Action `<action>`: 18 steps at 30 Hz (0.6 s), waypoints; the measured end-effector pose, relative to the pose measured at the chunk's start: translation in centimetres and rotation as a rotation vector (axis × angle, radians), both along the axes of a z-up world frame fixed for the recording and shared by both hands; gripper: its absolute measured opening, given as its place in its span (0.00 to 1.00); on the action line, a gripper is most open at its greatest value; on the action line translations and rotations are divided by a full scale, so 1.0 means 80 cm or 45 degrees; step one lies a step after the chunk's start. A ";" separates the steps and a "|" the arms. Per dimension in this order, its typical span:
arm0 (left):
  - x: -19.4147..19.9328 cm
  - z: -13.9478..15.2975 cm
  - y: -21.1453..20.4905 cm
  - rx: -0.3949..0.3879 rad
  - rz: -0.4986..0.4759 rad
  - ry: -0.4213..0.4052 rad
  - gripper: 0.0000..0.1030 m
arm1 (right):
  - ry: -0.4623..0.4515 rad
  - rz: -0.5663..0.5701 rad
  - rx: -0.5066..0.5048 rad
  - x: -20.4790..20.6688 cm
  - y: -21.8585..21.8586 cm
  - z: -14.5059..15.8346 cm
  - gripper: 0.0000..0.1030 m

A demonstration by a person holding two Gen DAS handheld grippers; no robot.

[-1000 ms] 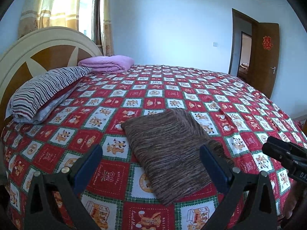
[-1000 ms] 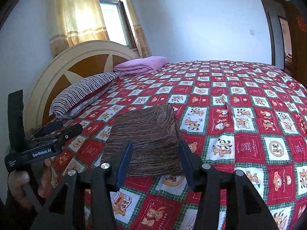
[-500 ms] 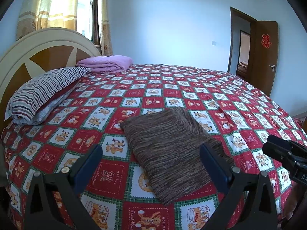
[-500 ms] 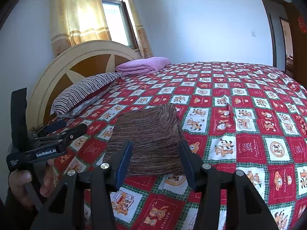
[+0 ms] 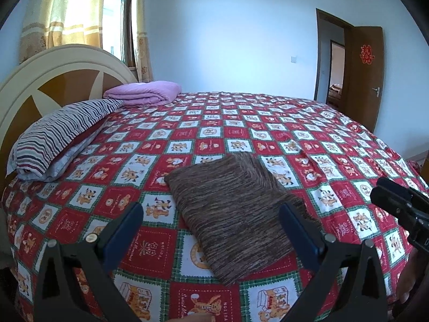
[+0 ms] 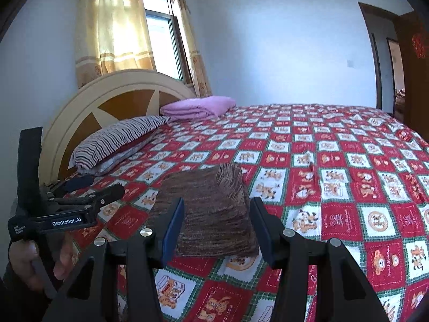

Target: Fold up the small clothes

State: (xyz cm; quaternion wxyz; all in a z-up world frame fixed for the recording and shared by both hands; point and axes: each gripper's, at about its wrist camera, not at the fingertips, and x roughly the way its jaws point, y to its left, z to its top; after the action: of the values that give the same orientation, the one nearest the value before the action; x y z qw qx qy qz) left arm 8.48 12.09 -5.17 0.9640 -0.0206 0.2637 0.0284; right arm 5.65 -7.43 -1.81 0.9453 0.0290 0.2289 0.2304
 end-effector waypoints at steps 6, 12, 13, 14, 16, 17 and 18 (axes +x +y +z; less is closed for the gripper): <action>-0.010 0.017 0.008 -0.023 0.016 -0.069 1.00 | -0.023 0.001 0.004 -0.005 0.000 0.004 0.51; -0.013 0.025 0.017 -0.034 0.035 -0.089 1.00 | -0.037 0.008 0.000 -0.009 0.003 0.005 0.51; -0.012 0.025 0.018 -0.034 0.038 -0.086 1.00 | -0.041 0.011 -0.004 -0.010 0.004 0.005 0.51; -0.011 0.025 0.020 -0.032 0.046 -0.085 1.00 | -0.043 0.013 -0.006 -0.010 0.005 0.005 0.51; -0.009 0.022 0.020 -0.027 0.053 -0.084 1.00 | -0.047 0.020 -0.014 -0.012 0.007 0.005 0.51; -0.009 0.021 0.021 -0.025 0.058 -0.081 1.00 | -0.046 0.024 -0.020 -0.012 0.008 0.005 0.51; -0.007 0.019 0.022 -0.026 0.056 -0.074 1.00 | -0.046 0.029 -0.027 -0.012 0.010 0.004 0.51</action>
State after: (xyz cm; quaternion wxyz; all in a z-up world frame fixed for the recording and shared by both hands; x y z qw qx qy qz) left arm 7.91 13.87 -3.63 0.9701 -0.0372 0.2352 0.0461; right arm 4.66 -6.63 -1.47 0.9469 0.0122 0.2146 0.2391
